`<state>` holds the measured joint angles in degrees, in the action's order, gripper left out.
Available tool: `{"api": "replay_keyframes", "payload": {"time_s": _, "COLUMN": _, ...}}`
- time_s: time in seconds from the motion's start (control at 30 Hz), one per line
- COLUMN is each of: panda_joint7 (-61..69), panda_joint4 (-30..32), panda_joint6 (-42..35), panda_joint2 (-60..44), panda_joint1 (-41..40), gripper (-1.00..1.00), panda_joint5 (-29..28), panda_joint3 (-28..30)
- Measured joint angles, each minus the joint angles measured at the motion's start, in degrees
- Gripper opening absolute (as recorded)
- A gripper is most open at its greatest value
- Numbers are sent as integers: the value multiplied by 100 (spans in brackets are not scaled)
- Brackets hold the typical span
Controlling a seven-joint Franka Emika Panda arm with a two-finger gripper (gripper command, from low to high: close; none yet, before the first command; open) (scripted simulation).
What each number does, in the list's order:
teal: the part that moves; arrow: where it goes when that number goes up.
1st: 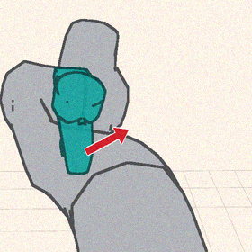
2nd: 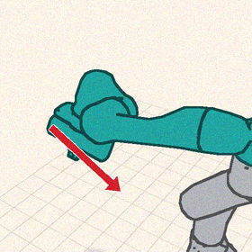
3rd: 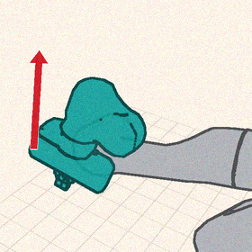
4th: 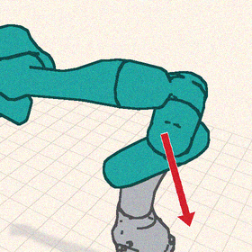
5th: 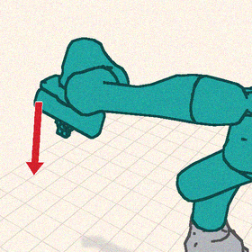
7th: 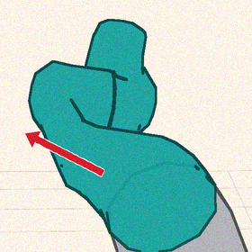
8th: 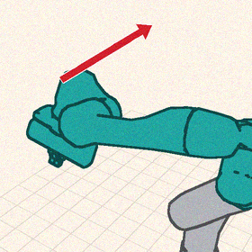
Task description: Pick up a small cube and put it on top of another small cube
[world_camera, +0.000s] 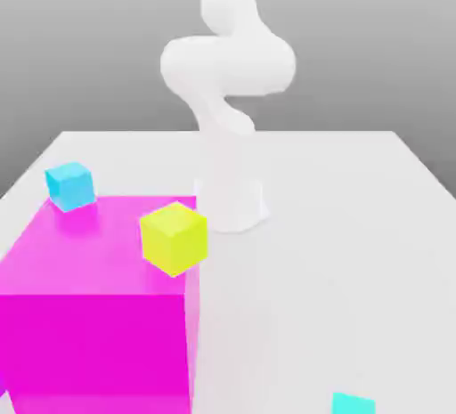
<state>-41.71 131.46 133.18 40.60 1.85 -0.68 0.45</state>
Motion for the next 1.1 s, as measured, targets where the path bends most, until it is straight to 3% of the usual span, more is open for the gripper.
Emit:
{"api": "replay_keyframes", "payload": {"time_s": 0.47, "panda_joint7": 2551, "panda_joint4": -180, "panda_joint6": 786, "panda_joint2": -2943, "panda_joint1": 861, "gripper": 0, "panda_joint5": -61, "panda_joint3": 194}}
{"api": "replay_keyframes", "payload": {"time_s": 0.97, "panda_joint7": 5279, "panda_joint4": -370, "panda_joint6": 1622, "panda_joint2": -6061, "panda_joint1": 1115, "gripper": 0, "panda_joint5": -85, "panda_joint3": -251}}
{"api": "replay_keyframes", "payload": {"time_s": 1.1, "panda_joint7": 5415, "panda_joint4": -513, "panda_joint6": 2154, "panda_joint2": -6892, "panda_joint1": 1140, "gripper": 0, "panda_joint5": -179, "panda_joint3": -266}}
